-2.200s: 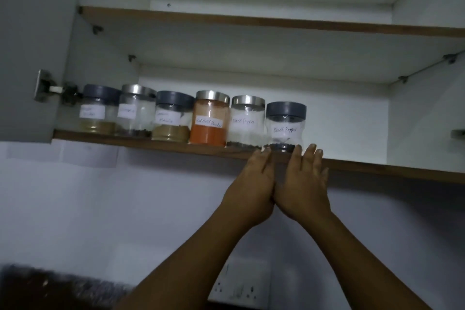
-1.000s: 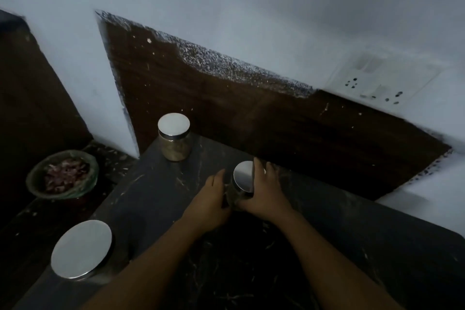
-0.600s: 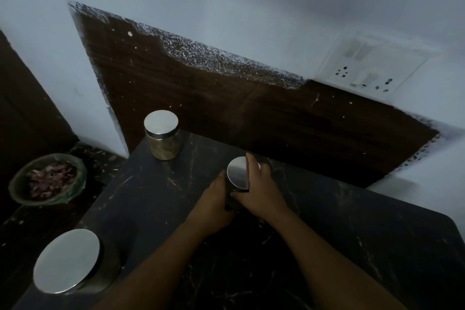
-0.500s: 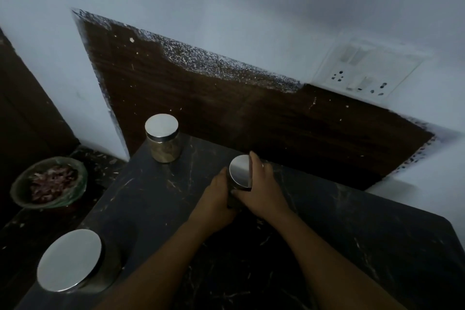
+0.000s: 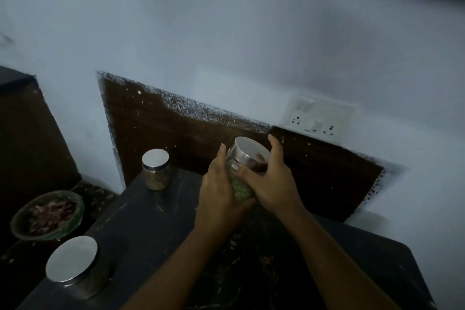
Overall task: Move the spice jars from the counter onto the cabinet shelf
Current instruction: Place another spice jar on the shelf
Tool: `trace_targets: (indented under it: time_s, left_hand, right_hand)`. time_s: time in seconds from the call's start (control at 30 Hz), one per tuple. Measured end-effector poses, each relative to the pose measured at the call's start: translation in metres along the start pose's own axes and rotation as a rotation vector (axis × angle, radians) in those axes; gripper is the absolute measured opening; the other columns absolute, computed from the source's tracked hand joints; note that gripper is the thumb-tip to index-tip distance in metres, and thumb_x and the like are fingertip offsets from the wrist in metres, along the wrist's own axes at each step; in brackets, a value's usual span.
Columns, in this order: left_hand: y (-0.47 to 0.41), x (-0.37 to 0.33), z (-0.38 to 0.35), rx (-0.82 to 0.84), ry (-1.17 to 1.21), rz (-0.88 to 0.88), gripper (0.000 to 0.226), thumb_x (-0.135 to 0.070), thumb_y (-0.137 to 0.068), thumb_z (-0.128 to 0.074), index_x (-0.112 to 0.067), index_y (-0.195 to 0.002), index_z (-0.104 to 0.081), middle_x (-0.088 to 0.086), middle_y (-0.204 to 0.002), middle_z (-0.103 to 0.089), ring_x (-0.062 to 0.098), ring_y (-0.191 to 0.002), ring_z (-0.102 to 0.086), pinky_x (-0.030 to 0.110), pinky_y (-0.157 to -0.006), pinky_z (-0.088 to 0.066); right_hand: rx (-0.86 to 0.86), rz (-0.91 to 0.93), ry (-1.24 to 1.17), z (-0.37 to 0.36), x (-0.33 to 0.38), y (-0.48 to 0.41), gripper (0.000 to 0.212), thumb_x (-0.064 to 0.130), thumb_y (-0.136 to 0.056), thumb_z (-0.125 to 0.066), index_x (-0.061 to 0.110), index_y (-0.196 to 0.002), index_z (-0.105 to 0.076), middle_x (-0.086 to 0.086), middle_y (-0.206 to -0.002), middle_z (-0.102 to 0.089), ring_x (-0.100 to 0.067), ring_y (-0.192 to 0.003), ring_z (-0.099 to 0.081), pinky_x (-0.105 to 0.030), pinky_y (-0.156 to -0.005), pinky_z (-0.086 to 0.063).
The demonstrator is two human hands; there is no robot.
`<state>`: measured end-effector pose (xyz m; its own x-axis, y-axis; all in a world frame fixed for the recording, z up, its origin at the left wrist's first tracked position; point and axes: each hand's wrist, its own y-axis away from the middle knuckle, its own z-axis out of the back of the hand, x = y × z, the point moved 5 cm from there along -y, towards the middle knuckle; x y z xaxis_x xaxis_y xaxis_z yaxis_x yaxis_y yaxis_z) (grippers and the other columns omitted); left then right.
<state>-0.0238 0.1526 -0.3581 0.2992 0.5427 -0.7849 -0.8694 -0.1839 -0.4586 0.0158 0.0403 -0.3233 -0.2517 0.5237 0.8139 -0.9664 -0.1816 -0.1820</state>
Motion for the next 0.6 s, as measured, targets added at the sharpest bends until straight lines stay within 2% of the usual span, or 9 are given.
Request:
trace_targets:
  time_s: [0.07, 0.13, 0.23, 0.27, 0.37, 0.4, 0.47, 0.5, 0.6]
  left_hand:
    - [0.001, -0.027, 0.003, -0.042, 0.048, -0.003, 0.119, -0.051, -0.059, -0.077, -0.051, -0.137, 0.012, -0.004, -0.15, -0.025, 0.013, -0.132, -0.032, 0.034, -0.1, -0.036]
    - [0.002, -0.055, 0.005, -0.073, 0.083, -0.009, 0.115, -0.05, -0.055, -0.078, -0.049, -0.137, 0.003, -0.004, -0.143, -0.037, 0.014, -0.125, -0.044, 0.037, -0.095, -0.045]
    - [0.005, -0.093, 0.012, -0.118, 0.192, -0.04, 0.108, -0.044, -0.051, -0.082, -0.044, -0.132, -0.01, -0.017, -0.117, -0.049, 0.002, -0.1, -0.059, 0.028, -0.076, -0.056]
    - [0.007, -0.103, 0.013, -0.118, 0.221, -0.047, 0.104, -0.041, -0.05, -0.082, -0.042, -0.128, -0.014, -0.018, -0.113, -0.049, 0.0, -0.096, -0.06, 0.024, -0.073, -0.056]
    - [0.015, -0.135, 0.015, -0.103, 0.324, -0.066, 0.089, -0.04, -0.045, -0.079, -0.04, -0.113, -0.021, -0.018, -0.112, -0.047, -0.008, -0.093, -0.058, 0.012, -0.07, -0.051]
    - [0.018, -0.153, 0.014, -0.089, 0.368, -0.086, 0.084, -0.04, -0.044, -0.077, -0.036, -0.109, -0.023, -0.018, -0.11, -0.046, -0.011, -0.092, -0.057, 0.008, -0.068, -0.049]
    - [0.022, -0.169, 0.012, -0.051, 0.447, -0.1, 0.075, -0.041, -0.045, -0.075, -0.034, -0.103, -0.027, -0.012, -0.108, -0.046, -0.009, -0.092, -0.058, 0.012, -0.068, -0.051]
    - [0.024, -0.177, 0.011, -0.031, 0.472, -0.114, 0.073, -0.042, -0.045, -0.074, -0.035, -0.102, -0.028, -0.009, -0.109, -0.046, -0.006, -0.094, -0.058, 0.015, -0.07, -0.053]
    - [0.03, -0.198, 0.006, 0.018, 0.515, -0.136, 0.072, -0.044, -0.046, -0.07, -0.029, -0.103, -0.029, 0.005, -0.116, -0.043, 0.011, -0.104, -0.056, 0.03, -0.078, -0.056]
  right_hand:
    - [-0.034, 0.031, 0.005, 0.025, 0.017, 0.011, 0.101, 0.063, -0.065, -0.066, 0.041, -0.143, -0.007, -0.003, -0.146, -0.039, -0.019, -0.128, -0.045, -0.043, -0.098, -0.047]
    - [-0.055, 0.069, -0.034, 0.053, 0.033, 0.024, 0.099, 0.066, -0.063, -0.065, 0.038, -0.143, -0.012, 0.001, -0.143, -0.043, -0.016, -0.122, -0.05, -0.038, -0.094, -0.05]
    - [-0.099, 0.121, -0.184, 0.094, 0.052, 0.046, 0.097, 0.071, -0.054, -0.059, 0.035, -0.138, -0.027, 0.01, -0.119, -0.058, 0.0, -0.094, -0.063, -0.014, -0.07, -0.053]
    - [-0.113, 0.119, -0.239, 0.106, 0.055, 0.053, 0.095, 0.073, -0.052, -0.058, 0.036, -0.136, -0.031, 0.012, -0.111, -0.062, 0.001, -0.088, -0.064, -0.013, -0.067, -0.052]
    - [-0.112, 0.08, -0.362, 0.132, 0.052, 0.07, 0.089, 0.078, -0.052, -0.05, 0.036, -0.13, -0.041, 0.012, -0.104, -0.065, -0.006, -0.096, -0.063, -0.03, -0.084, -0.051]
    - [-0.1, 0.063, -0.4, 0.144, 0.05, 0.078, 0.085, 0.076, -0.055, -0.049, 0.037, -0.13, -0.043, 0.011, -0.11, -0.065, -0.009, -0.103, -0.062, -0.035, -0.089, -0.05]
    - [-0.035, 0.001, -0.504, 0.148, 0.046, 0.088, 0.075, 0.068, -0.063, -0.048, 0.034, -0.13, -0.047, 0.003, -0.124, -0.061, -0.018, -0.113, -0.059, -0.044, -0.095, -0.048]
    - [-0.002, -0.017, -0.562, 0.149, 0.044, 0.093, 0.069, 0.063, -0.066, -0.05, 0.03, -0.127, -0.052, 0.0, -0.124, -0.062, -0.021, -0.112, -0.06, -0.046, -0.093, -0.05]
    - [0.075, -0.021, -0.736, 0.154, 0.044, 0.11, 0.05, 0.048, -0.07, -0.056, 0.027, -0.115, -0.063, -0.001, -0.111, -0.07, -0.02, -0.103, -0.066, -0.038, -0.079, -0.057]
